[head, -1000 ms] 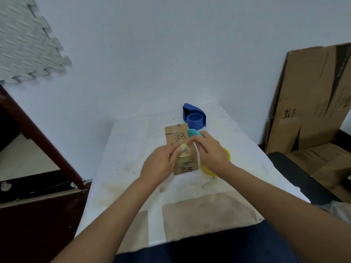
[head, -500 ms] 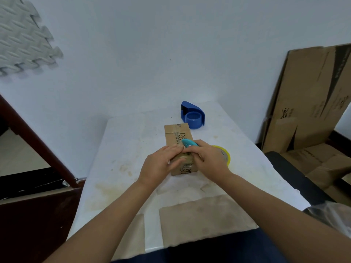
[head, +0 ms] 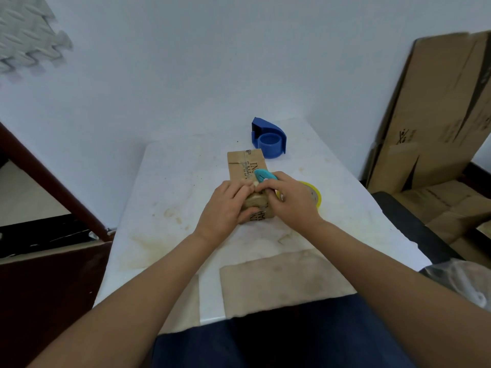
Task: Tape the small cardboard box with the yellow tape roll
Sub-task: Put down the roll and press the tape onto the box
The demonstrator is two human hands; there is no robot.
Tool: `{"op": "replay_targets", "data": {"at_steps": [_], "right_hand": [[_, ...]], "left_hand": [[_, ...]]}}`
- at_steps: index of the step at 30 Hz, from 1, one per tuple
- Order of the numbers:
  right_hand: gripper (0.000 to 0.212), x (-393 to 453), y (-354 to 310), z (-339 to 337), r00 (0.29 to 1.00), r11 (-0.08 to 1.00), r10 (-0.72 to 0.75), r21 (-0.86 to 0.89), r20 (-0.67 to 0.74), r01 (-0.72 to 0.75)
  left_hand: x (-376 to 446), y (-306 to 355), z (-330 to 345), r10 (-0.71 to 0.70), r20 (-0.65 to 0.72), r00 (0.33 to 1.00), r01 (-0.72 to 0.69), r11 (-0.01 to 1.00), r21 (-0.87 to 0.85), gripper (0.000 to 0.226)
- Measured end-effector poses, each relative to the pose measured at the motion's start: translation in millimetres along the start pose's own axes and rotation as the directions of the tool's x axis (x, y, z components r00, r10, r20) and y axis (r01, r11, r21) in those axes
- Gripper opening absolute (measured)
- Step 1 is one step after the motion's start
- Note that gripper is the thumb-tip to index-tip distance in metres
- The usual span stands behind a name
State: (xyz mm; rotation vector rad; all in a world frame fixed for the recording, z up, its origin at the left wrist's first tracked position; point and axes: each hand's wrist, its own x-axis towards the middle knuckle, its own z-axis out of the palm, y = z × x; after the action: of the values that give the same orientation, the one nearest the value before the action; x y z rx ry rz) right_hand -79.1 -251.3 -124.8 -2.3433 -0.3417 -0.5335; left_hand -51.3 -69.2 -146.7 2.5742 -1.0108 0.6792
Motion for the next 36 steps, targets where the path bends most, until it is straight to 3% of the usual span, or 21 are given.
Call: {"op": "replay_targets", "data": {"at_steps": [6, 10, 12, 16, 24, 29, 32, 36], "right_hand": [[0.020, 0, 0, 0, 1.000, 1.000, 0.016, 0.014, -0.012, -0.016], [0.020, 0, 0, -1, 0.999, 0.999, 0.032, 0.019, -0.004, -0.032], [0.020, 0, 1, -1, 0.999, 0.999, 0.033, 0.026, 0.004, -0.034], [0.021, 0, 1, -1, 0.999, 0.999, 0.034, 0.025, 0.001, -0.034], [0.022, 1, 1, -4, 0.999, 0.995, 0.031, 0.090, 0.040, -0.035], [0.029, -3, 14, -29, 0.956, 0.922, 0.261, 0.328, -0.135, -0.205], [0.038, -7, 22, -48, 0.906, 0.817, 0.416, 0.470, -0.081, -0.333], [0.034, -12, 33, -58, 0.859, 0.770, 0.511, 0.466, -0.038, -0.437]], "left_hand": [[-4, 0, 1, 0.007, 0.050, 0.999, -0.011, 0.997, 0.081, 0.061], [2, 20, 6, -0.221, -0.048, 0.974, 0.219, 0.975, -0.042, 0.049], [5, 25, 10, -0.267, -0.087, 0.960, 0.264, 0.963, -0.048, 0.046], [4, 18, 10, -0.193, -0.062, 0.979, 0.196, 0.980, 0.046, 0.045], [-4, 11, 5, -0.094, 0.074, 0.993, 0.085, 0.990, 0.112, 0.066], [0, -5, -8, -0.075, 0.062, 0.995, 0.065, 0.987, 0.149, 0.056], [9, -5, -13, -0.093, 0.040, 0.995, 0.079, 0.962, 0.260, 0.055], [21, 8, -10, -0.044, 0.015, 0.999, 0.036, 0.936, 0.351, 0.043]]}}
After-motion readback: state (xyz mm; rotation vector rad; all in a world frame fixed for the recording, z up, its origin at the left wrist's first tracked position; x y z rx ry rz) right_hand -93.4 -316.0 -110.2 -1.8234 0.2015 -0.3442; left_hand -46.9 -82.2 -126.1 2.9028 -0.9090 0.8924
